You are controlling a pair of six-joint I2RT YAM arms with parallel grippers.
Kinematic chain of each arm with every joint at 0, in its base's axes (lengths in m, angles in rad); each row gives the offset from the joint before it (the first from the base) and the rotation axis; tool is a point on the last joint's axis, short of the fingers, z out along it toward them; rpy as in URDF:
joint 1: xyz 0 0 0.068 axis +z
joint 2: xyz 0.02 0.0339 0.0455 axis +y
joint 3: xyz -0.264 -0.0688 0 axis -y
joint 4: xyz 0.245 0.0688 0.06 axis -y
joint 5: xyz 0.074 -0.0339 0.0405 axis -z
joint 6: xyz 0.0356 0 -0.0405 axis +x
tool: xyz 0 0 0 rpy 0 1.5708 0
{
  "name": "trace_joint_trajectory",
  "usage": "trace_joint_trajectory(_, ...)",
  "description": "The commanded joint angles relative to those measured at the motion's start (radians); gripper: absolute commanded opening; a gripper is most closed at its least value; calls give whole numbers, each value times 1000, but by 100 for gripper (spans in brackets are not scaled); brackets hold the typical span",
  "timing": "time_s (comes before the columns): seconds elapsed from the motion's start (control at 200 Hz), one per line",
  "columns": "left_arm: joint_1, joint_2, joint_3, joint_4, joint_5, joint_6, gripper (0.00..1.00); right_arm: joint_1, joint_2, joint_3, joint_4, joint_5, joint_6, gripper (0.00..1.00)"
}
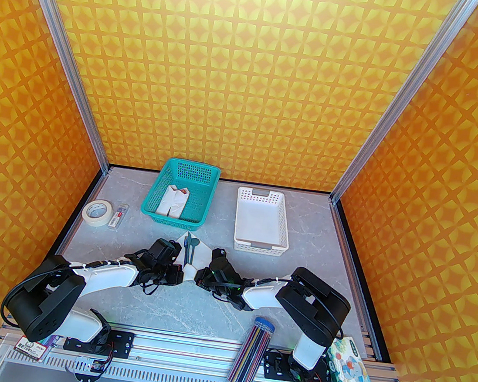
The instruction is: Place the utensils on the paper napkin and roll it up
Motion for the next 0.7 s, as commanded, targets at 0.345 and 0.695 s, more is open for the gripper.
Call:
trace_joint_trajectory(0.345, 7, 10, 17, -105, -108, 43, 0, -1, 32, 4, -249, 38, 14, 3)
trace_joint_trajectory(0.695, 14, -13, 8, -162, -155, 49, 0, -2, 19, 1, -279, 57, 16, 3)
